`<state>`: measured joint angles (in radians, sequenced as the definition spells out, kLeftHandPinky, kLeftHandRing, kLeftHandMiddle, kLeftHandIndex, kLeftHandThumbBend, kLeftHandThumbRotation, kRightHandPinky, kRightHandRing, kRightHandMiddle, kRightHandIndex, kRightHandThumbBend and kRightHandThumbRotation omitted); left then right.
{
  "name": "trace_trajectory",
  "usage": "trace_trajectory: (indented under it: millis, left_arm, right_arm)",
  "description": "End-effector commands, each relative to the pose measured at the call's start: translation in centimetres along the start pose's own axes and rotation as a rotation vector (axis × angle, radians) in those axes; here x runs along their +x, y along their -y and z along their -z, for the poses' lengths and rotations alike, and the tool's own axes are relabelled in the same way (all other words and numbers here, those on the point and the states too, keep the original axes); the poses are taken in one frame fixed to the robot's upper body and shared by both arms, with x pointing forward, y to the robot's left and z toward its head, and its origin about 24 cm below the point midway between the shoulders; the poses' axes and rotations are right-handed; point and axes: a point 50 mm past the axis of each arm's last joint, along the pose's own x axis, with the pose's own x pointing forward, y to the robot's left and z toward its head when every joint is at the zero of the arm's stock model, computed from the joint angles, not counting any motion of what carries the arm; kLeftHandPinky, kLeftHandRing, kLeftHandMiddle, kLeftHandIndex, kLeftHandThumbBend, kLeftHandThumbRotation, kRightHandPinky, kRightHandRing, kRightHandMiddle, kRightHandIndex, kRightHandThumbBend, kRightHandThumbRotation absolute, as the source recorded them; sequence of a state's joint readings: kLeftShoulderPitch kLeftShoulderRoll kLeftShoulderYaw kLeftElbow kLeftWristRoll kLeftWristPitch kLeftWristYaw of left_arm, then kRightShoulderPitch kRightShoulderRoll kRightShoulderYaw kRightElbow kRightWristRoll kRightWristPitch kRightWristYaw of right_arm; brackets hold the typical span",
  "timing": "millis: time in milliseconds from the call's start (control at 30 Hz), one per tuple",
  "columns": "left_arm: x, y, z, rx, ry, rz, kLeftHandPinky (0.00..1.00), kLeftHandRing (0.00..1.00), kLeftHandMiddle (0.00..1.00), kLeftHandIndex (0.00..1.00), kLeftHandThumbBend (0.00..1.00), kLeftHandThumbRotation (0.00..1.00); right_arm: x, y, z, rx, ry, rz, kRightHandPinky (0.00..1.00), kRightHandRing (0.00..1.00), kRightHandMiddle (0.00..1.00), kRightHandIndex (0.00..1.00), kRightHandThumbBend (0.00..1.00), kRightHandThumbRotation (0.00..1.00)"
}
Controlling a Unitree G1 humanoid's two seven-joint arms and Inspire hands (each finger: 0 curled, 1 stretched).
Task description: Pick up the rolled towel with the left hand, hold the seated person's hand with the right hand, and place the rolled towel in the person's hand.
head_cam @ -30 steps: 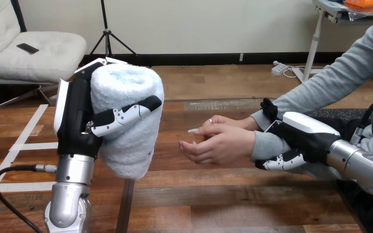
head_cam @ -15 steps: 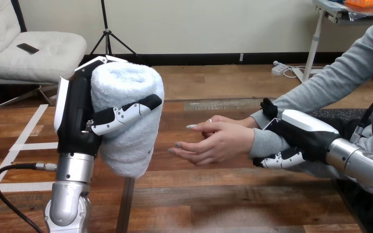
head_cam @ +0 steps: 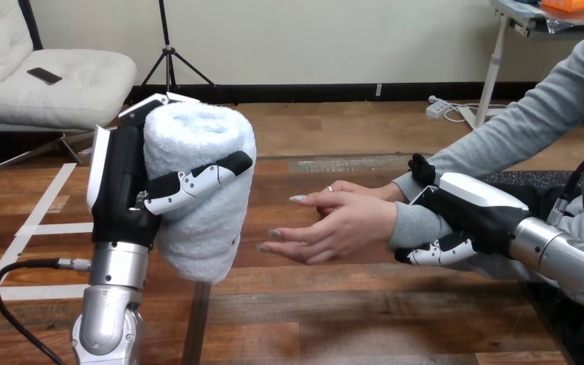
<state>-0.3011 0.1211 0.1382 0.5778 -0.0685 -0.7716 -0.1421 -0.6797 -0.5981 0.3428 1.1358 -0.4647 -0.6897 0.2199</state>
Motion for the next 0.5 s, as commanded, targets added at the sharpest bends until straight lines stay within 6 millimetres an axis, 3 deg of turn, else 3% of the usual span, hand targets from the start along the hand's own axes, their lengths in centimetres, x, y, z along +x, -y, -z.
trace_trajectory:
  millis: [0,467]
  left_arm:
    - [3.2,-0.3,-1.9,0.014,0.125,0.001,0.28,0.32,0.38,0.41,0.6,0.0]
    - [3.8,-0.3,-0.8,0.013,0.082,-0.015,0.3,0.33,0.38,0.41,0.6,0.0]
  right_arm:
    - [0.3,2.8,-1.4,-0.001,0.077,0.113,0.2,0.24,0.3,0.3,0.46,0.27]
    - [0.3,2.7,-1.5,0.009,0.088,0.109,0.21,0.25,0.31,0.3,0.46,0.29]
